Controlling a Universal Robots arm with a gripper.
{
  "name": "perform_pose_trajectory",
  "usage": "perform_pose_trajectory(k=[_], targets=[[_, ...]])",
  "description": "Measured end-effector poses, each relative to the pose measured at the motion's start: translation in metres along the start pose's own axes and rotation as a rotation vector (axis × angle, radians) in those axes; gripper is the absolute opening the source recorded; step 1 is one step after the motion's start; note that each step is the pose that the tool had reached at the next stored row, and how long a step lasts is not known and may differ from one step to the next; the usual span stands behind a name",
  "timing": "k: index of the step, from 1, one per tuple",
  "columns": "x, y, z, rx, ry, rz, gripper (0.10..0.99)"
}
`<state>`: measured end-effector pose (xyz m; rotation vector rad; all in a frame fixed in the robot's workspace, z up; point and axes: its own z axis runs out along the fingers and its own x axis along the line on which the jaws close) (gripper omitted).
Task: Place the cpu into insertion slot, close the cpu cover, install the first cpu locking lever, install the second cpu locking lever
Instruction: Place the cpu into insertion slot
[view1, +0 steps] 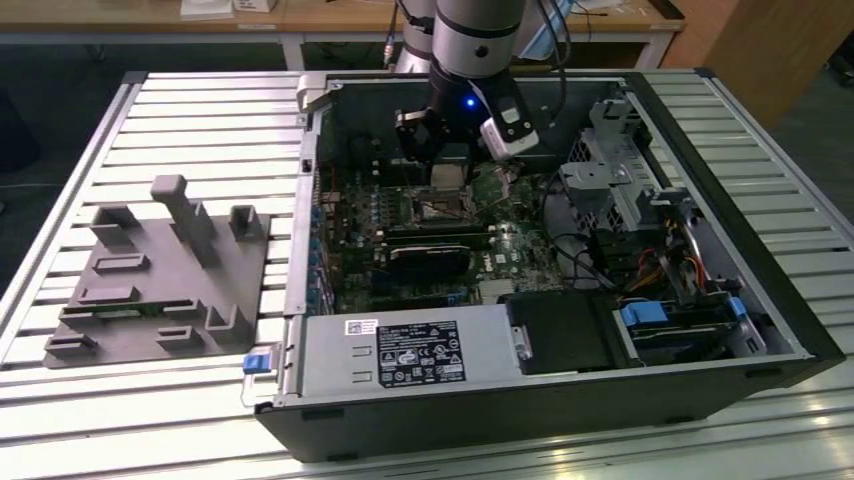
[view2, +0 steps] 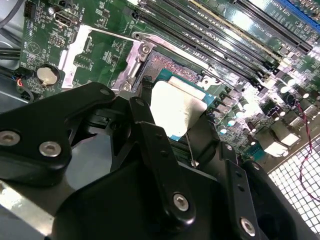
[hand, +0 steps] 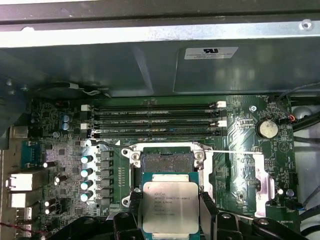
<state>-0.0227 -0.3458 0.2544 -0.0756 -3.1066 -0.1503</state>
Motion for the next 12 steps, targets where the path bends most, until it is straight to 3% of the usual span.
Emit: perform_pose_trajectory(k=[6, 12], targets=[[0.0000, 0.0001, 0.0001, 0.000, -0.0011, 0.011, 0.537], [0.0000, 0.0000, 0.0006, -0.002, -0.0084, 0.087, 0.537]])
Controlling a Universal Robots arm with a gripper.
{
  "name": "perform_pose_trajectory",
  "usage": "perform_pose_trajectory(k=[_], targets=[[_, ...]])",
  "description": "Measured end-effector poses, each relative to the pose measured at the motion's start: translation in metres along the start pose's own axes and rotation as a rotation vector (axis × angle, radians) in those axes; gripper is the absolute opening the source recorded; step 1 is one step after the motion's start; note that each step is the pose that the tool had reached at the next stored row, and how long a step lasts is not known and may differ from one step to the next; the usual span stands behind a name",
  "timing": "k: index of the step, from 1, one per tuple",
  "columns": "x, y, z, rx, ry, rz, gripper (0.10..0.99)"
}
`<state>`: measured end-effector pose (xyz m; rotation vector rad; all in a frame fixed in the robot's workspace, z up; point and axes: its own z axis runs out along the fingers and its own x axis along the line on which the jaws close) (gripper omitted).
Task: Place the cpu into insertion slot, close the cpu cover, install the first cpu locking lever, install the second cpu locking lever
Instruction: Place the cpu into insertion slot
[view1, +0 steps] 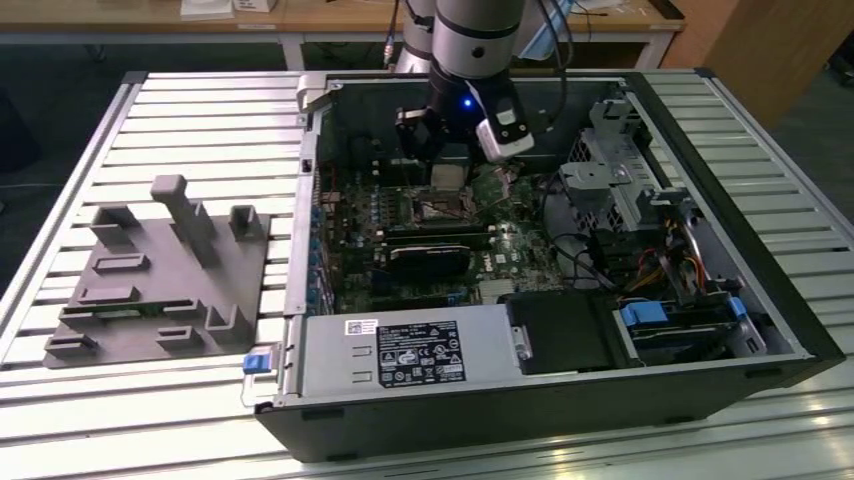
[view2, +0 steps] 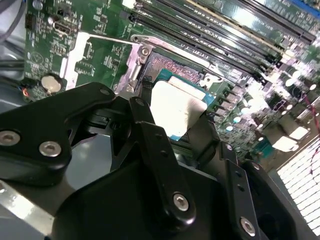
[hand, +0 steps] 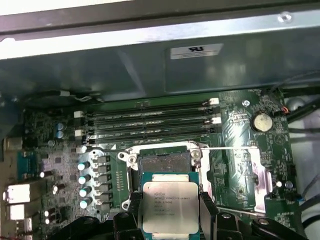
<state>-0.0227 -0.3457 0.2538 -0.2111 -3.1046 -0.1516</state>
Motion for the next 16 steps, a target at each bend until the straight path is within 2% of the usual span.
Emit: perform_pose_trajectory(k=[16], targets=[[0.0000, -0.0001, 0.0009, -0.007, -0.0236, 0.246, 0.537]])
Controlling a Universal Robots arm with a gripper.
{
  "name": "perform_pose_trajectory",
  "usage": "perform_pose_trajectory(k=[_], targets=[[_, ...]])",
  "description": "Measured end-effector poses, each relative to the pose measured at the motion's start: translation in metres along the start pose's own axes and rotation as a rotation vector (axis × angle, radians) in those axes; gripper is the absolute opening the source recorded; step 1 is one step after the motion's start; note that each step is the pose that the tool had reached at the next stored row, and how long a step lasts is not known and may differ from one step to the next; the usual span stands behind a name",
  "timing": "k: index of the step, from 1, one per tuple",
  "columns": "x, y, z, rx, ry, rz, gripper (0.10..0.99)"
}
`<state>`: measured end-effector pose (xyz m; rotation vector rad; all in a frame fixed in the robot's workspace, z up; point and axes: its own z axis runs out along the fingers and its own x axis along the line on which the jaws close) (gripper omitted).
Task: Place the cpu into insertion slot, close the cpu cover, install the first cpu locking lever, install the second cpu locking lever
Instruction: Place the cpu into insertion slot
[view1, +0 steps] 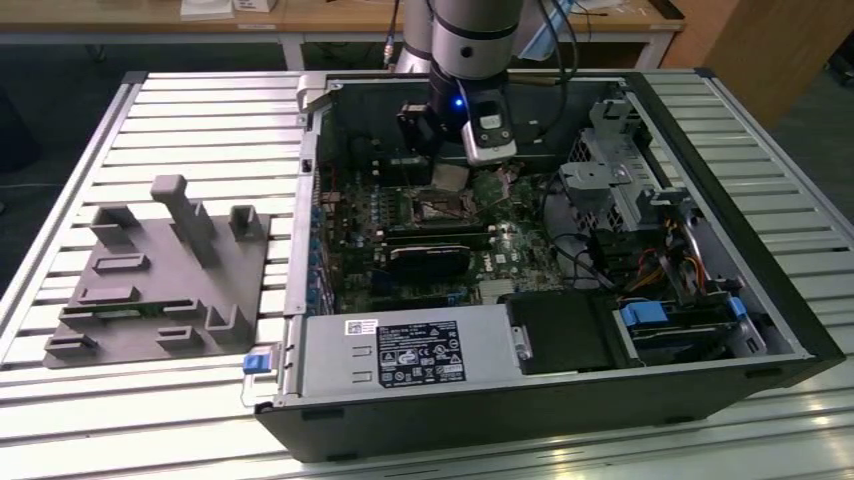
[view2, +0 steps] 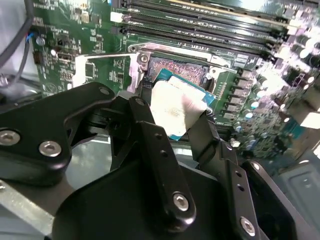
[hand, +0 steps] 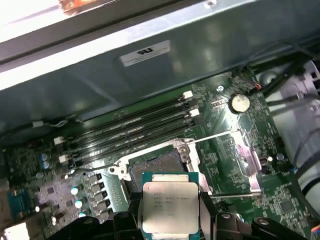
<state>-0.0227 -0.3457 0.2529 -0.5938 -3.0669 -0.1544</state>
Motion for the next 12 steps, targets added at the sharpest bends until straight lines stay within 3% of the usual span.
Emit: perform_pose_trajectory(k=[12], targets=[[0.0000, -0.0001, 0.0005, -0.005, -0.0167, 0.174, 0.537]])
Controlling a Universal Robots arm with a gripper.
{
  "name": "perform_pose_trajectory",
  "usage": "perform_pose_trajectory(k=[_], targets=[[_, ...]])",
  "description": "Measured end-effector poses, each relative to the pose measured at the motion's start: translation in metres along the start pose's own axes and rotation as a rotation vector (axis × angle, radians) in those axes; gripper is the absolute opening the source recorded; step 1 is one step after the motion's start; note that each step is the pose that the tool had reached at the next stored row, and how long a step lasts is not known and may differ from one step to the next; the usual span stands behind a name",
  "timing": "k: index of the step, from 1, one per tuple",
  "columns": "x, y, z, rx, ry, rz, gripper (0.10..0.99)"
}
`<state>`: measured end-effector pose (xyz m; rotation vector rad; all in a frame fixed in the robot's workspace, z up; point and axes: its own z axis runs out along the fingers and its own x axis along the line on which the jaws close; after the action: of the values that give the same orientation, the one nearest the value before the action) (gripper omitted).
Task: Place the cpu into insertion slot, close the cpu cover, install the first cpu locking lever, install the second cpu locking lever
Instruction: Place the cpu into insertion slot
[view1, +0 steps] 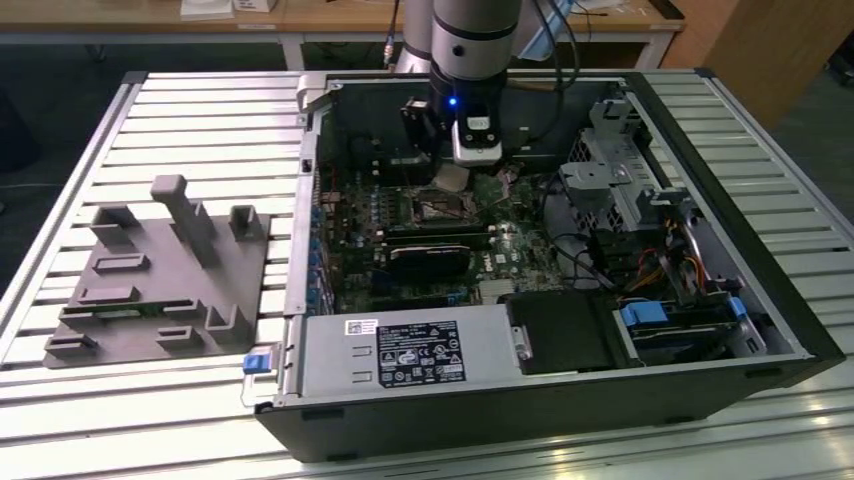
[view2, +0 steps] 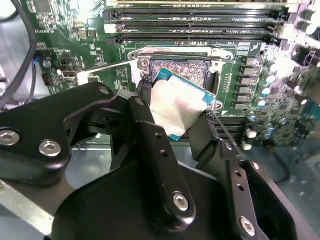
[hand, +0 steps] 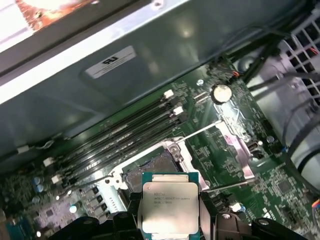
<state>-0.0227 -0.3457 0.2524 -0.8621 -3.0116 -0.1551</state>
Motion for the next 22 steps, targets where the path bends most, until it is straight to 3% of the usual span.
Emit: perform_pose_trajectory(k=[22], targets=[[0.0000, -0.0001, 0.0009, -0.010, -0.0305, 0.320, 0.537]])
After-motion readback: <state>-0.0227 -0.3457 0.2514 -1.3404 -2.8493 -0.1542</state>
